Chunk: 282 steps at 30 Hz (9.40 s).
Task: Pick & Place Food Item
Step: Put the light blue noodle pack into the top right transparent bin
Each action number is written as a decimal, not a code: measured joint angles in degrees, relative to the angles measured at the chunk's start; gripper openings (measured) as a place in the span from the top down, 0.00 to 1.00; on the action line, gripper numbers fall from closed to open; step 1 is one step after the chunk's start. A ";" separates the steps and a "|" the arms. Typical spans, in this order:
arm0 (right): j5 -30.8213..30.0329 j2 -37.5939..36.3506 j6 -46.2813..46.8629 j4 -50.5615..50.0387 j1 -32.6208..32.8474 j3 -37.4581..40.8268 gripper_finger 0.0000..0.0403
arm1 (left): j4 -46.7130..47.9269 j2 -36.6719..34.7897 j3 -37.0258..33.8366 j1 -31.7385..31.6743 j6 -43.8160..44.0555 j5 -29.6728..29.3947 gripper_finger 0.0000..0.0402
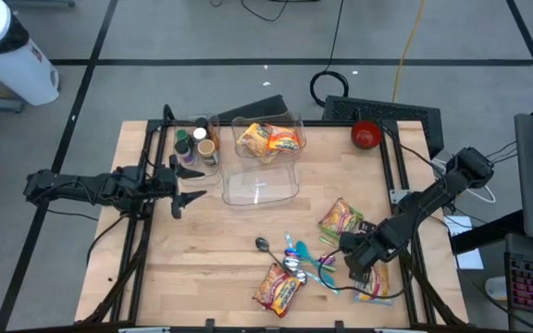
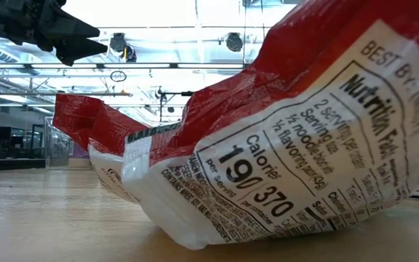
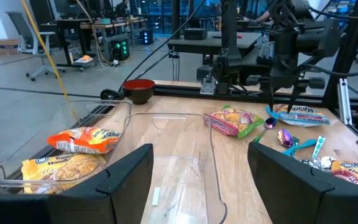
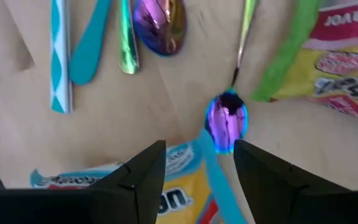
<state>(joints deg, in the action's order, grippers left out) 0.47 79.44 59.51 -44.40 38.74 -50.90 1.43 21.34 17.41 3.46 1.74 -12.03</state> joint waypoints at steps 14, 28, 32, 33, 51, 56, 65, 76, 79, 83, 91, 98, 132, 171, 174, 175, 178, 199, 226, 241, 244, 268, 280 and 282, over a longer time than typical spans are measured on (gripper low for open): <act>6.40 -0.02 1.13 8.10 -0.02 5.32 0.59 | 0.00 0.02 0.00 -0.02 0.00 0.00 0.33; 10.51 -2.01 5.66 8.22 -1.97 6.78 0.86 | 0.00 0.01 0.00 -0.01 0.00 0.00 0.33; 10.32 -4.34 5.62 8.19 -2.05 6.78 0.98 | 0.00 0.00 0.00 0.00 -0.02 0.00 0.33; 10.20 -5.08 5.66 8.17 -2.05 6.78 0.99 | 0.02 0.02 0.00 0.00 0.00 0.00 0.32; 8.72 -22.09 8.85 12.98 -1.74 6.78 1.00 | 0.00 0.02 0.00 0.00 -0.01 0.00 0.33; 7.93 -27.63 8.62 16.90 -0.55 6.78 1.00 | 0.02 0.01 0.00 -0.01 -0.01 0.00 0.32; -8.73 -32.56 -11.14 27.84 -2.26 6.78 1.00 | -0.02 0.00 0.00 -0.02 0.00 0.00 0.32; -33.63 -28.51 -51.32 77.92 -9.03 22.08 1.00 | -9.77 0.00 0.00 0.00 0.75 0.05 0.32; -33.69 -27.53 -57.91 94.87 -13.26 27.96 1.00 | -15.50 0.02 0.00 0.02 6.86 0.42 0.32; -33.64 -26.82 -60.46 109.68 -19.69 34.08 1.00 | -22.04 0.00 0.00 0.02 13.79 0.00 0.32; -33.38 -26.40 -57.51 114.09 -29.62 37.33 1.00 | -27.01 0.00 0.00 0.02 14.95 -0.04 0.32; -28.13 -24.57 -54.12 114.49 -37.15 37.33 1.00 | -26.80 0.55 0.00 0.00 1.27 -6.24 0.33; -13.64 -12.88 -48.19 126.91 -42.01 34.58 1.00 | -48.65 72.74 29.37 -1.57 -14.14 -6.77 0.33; -12.13 -12.87 -48.41 126.05 -42.01 34.65 1.00 | -46.65 79.80 37.62 -2.31 -17.51 -4.62 0.92; -12.11 -12.87 -48.41 125.97 -42.01 34.65 1.00 | -46.67 79.80 37.62 -2.31 -17.94 -1.63 0.96; -12.11 -12.87 -48.45 125.93 -42.01 34.65 1.00 | -46.69 79.80 37.62 -2.31 -17.90 -0.64 0.96; -12.11 -12.93 -50.68 125.27 -42.01 34.65 0.99 | -46.62 79.80 37.62 -2.31 -17.86 0.50 0.95; -12.53 -33.16 -52.70 97.36 -42.49 34.67 0.41 | -6.92 51.28 37.33 -6.58 -17.06 5.01 0.97; -12.53 -33.42 -52.70 96.63 -42.40 34.67 0.47 | -37.09 56.85 20.15 -42.54 -5.25 33.03 0.97; -12.55 -33.42 -52.70 96.52 -42.40 34.67 0.48 | -49.28 73.43 23.90 -44.27 2.05 37.26 0.97; -12.55 -33.42 -52.70 96.52 -42.40 34.67 0.48 | -49.19 74.89 24.06 -44.84 4.72 37.46 0.97; -12.57 -33.40 -52.68 96.58 -42.40 34.67 0.48 | -51.42 72.46 26.79 -44.96 16.57 40.35 0.97; -12.43 -33.40 -51.09 96.85 -42.40 34.67 0.48 | -47.70 72.47 31.07 -43.49 25.89 47.22 0.97; -12.42 -33.40 -51.13 96.85 -42.41 34.67 0.48 | -45.60 73.03 31.05 -43.45 25.13 47.07 0.97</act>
<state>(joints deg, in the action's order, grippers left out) -11.94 46.04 8.37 52.45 -3.67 -16.23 -44.17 94.38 48.46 -39.99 26.87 35.04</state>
